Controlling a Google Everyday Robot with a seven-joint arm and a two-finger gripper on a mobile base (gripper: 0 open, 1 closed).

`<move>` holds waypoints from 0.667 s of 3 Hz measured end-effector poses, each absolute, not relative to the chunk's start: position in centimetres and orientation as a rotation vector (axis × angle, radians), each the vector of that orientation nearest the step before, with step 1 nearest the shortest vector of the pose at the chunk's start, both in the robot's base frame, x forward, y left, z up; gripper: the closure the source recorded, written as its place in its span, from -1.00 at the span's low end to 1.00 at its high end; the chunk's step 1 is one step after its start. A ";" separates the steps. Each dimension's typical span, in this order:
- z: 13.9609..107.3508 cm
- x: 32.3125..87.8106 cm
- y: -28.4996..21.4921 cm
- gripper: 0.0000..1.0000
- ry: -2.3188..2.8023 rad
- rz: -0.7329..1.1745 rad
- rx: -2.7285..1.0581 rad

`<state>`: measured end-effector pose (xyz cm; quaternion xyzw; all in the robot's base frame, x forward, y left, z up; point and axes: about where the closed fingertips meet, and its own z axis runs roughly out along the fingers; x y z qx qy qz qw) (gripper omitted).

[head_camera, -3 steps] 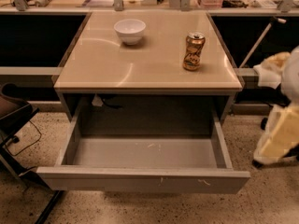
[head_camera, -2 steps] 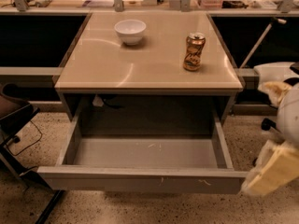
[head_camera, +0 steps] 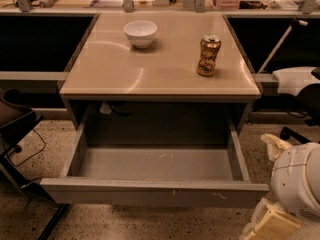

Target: Close top drawer

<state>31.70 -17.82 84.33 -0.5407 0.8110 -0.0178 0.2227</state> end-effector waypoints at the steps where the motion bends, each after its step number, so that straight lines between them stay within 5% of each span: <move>1: 84.4 31.6 -17.6 -1.00 2.234 -0.055 -1.481; 2: 82.7 30.2 -15.3 -1.00 2.166 -0.074 -1.484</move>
Offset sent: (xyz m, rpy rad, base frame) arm -0.0891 0.1170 -0.1763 0.4612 0.0243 -0.0580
